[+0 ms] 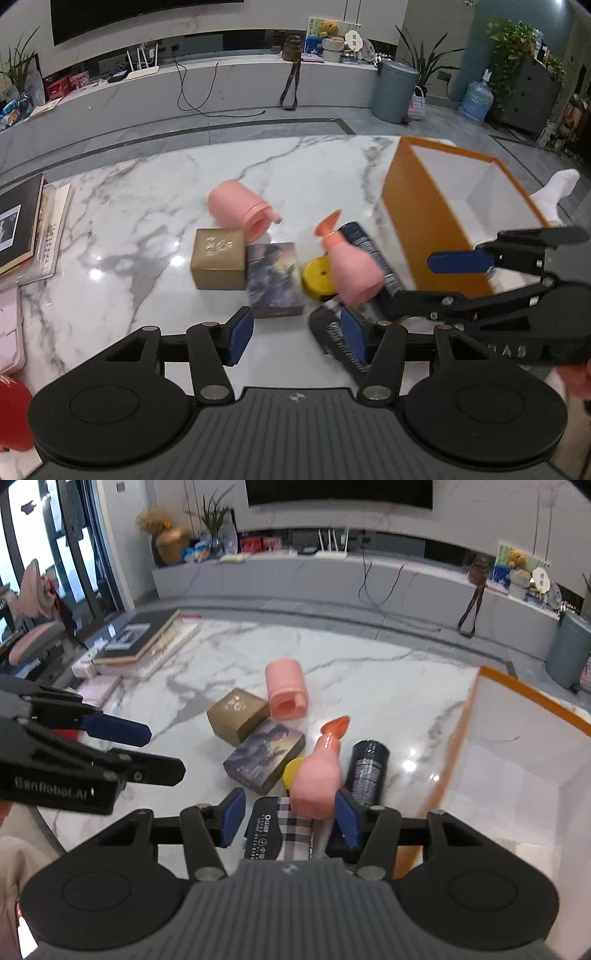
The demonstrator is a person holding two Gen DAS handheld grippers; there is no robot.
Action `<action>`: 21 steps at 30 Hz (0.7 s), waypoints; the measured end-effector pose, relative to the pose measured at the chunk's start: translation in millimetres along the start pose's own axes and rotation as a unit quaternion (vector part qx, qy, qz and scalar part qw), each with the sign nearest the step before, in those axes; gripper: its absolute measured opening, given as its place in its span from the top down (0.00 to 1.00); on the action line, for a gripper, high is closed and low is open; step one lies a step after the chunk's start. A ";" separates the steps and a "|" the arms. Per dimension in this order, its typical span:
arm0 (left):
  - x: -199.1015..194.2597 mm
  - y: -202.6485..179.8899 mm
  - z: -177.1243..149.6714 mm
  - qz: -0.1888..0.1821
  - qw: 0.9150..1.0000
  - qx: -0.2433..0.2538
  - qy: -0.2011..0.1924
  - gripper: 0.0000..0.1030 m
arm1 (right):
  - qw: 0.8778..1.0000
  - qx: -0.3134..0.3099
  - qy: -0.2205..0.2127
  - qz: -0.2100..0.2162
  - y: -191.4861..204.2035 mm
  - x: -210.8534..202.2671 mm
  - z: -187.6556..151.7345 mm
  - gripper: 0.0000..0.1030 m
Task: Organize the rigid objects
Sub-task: 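Return to the table and grasp the pink spray bottle with the right tool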
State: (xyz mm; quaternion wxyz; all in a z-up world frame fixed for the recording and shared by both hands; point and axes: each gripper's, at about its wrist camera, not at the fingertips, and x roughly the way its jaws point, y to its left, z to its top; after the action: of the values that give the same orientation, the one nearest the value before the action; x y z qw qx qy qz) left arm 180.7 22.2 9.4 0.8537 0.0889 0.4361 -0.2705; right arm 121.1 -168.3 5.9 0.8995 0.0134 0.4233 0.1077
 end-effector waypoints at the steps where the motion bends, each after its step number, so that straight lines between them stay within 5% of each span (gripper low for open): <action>1: 4.9 5.2 -3.6 0.000 1.000 -0.001 0.003 0.38 | 1.000 -0.001 0.008 -0.003 1.0 6.4 2.8 0.54; 9: 47.7 17.1 -8.1 -0.014 1.000 -0.002 0.010 0.24 | 0.998 0.028 0.051 -0.019 -11.2 48.7 23.8 0.56; 21: 106.7 17.7 -3.8 0.000 0.999 0.013 0.037 0.23 | 0.994 0.065 0.092 -0.011 -28.4 92.5 37.6 0.56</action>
State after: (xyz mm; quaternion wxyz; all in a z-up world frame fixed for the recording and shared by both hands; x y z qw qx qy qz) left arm 238.1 -2.4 -78.9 0.8358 0.1103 0.4638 -0.2725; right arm 212.3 -174.6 -43.5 0.8550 0.0572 0.5105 0.0707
